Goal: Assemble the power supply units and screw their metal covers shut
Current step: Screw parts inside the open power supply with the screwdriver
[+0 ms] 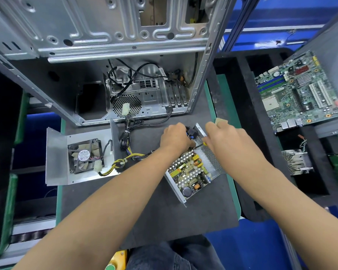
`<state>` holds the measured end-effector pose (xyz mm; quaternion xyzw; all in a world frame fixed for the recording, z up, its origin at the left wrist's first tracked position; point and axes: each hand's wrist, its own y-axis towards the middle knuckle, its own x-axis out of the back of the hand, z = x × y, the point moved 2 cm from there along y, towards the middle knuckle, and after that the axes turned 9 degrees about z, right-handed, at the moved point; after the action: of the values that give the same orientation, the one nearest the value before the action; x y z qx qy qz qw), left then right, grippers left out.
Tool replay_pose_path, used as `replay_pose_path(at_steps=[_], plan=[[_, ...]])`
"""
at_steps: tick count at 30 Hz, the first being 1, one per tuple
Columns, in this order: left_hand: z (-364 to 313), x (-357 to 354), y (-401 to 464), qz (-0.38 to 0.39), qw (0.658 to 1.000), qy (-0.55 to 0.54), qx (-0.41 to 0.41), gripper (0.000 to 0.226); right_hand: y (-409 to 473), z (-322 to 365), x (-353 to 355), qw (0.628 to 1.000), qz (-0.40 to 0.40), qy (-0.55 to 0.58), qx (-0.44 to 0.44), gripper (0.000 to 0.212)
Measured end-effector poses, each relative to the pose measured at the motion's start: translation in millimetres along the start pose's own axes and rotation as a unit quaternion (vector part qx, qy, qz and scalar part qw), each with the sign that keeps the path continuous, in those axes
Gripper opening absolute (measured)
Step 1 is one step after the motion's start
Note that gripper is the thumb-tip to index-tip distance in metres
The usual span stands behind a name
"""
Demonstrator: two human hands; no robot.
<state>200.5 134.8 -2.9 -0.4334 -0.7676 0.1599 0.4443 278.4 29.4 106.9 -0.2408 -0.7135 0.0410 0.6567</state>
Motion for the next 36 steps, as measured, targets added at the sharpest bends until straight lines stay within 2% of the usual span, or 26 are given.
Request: replay_pose_path(at_steps=[5, 11, 16, 18, 20, 21, 31, 36], plan=[[0.5, 0.1, -1.4, -0.002, 1.000, 0.006, 0.002, 0.039, -2.0, -0.4, -4.4, 0.998, 0.028, 0.027, 0.040, 0.022], [0.4, -0.1, -0.4, 0.004, 1.000, 0.006, 0.001, 0.041, 1.1, -6.4, -8.7, 1.000, 0.021, 0.004, 0.015, 0.023], [0.0, -0.4, 0.1, 0.002, 1.000, 0.006, 0.007, 0.039, 0.8, -7.2, -4.9, 0.999, 0.048, 0.006, 0.005, 0.046], [-0.1, -0.3, 0.6, 0.004, 1.000, 0.005, 0.009, 0.041, -2.6, -6.0, -6.2, 0.999, 0.039, 0.013, 0.009, 0.038], [-0.5, -0.4, 0.6, 0.004, 1.000, 0.004, 0.009, 0.041, -7.2, -3.5, -6.1, 0.999, 0.008, 0.029, 0.037, 0.012], [-0.6, -0.4, 0.6, 0.003, 1.000, 0.006, 0.011, 0.041, -9.1, -3.0, -6.1, 0.998, 0.002, 0.038, 0.048, 0.009], [-0.8, 0.1, 0.3, 0.005, 1.000, 0.008, 0.012, 0.039, -11.8, -10.9, -3.5, 0.986, 0.024, 0.098, 0.135, 0.039], [0.0, 0.0, 0.9, 0.008, 1.000, -0.003, 0.013, 0.041, -5.1, -7.9, -0.8, 0.990, 0.024, 0.055, 0.129, 0.037]])
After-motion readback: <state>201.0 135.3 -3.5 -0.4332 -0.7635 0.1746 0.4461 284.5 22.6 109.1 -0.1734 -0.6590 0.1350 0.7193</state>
